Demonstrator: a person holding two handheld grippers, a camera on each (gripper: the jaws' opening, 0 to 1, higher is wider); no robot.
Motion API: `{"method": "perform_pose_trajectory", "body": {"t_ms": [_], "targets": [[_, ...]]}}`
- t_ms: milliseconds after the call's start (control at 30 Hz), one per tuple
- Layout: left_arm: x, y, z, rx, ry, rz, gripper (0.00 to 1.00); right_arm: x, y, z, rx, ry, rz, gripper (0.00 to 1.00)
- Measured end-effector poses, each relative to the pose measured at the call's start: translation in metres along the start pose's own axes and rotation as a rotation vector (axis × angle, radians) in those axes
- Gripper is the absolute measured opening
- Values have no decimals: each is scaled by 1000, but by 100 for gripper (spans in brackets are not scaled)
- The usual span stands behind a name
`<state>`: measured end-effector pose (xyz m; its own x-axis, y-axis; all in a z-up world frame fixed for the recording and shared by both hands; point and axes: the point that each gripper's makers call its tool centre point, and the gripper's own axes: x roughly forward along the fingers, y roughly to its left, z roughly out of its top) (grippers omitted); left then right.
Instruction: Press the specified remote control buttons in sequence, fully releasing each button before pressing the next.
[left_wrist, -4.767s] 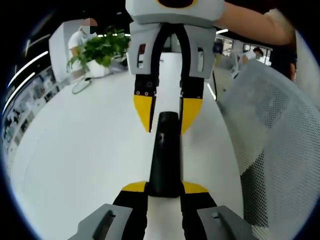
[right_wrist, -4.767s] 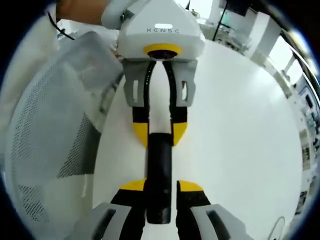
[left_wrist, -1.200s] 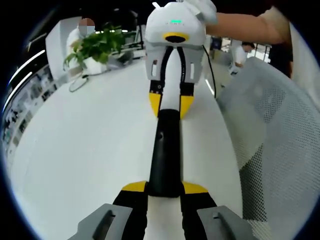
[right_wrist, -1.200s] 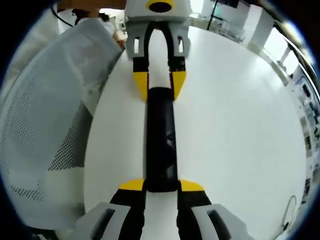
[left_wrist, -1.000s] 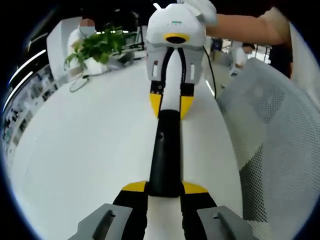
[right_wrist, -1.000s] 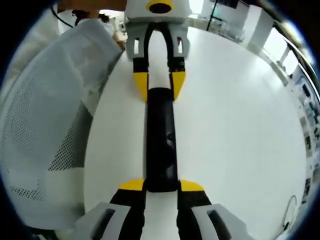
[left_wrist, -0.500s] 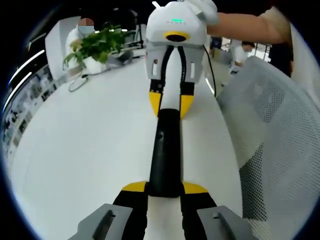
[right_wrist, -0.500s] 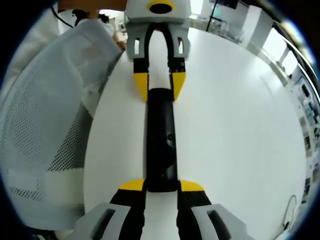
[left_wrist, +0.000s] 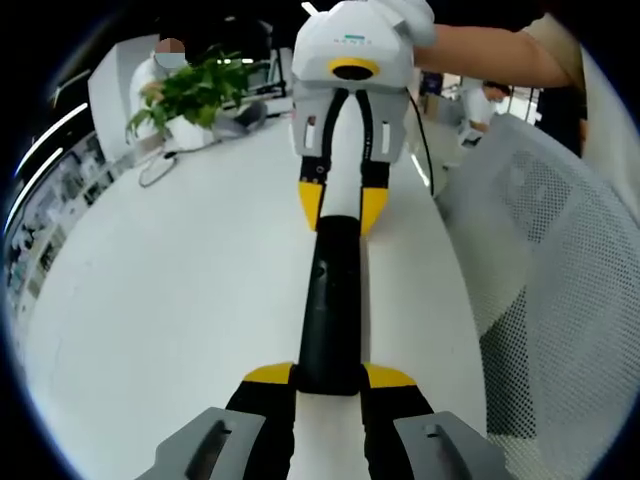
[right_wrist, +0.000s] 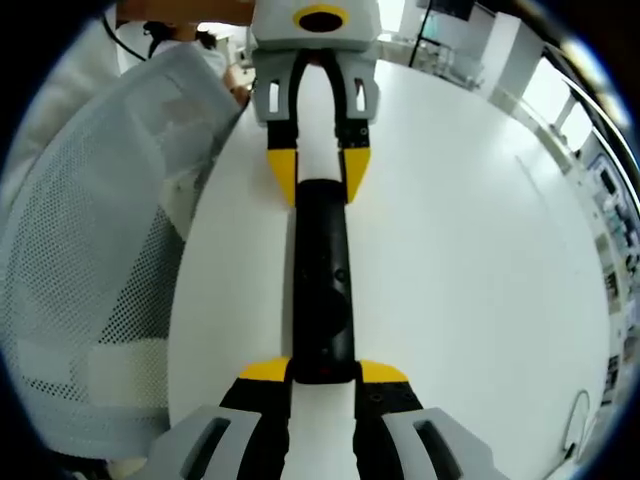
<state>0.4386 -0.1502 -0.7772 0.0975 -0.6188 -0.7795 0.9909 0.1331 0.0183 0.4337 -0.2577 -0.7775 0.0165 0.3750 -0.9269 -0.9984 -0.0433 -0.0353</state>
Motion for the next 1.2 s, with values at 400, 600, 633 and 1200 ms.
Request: {"method": "perform_pose_trajectory", "body": {"t_ms": [400, 600, 633, 1200], "targets": [[-5, 13, 5, 15, -6, 19, 23, -8, -15, 4, -9, -2, -29, 20], [-10, 25, 8, 28, -7, 29, 23, -11, -23, 6, -10, -1, -44, 20], [-10, 26, 9, 32, -7, 32, 23, -12, -24, 6, -10, -2, -47, 20], [-11, 49, 20, 68, -1, 51, 23, -18, -47, 2, -4, -8, -94, 20]]}}
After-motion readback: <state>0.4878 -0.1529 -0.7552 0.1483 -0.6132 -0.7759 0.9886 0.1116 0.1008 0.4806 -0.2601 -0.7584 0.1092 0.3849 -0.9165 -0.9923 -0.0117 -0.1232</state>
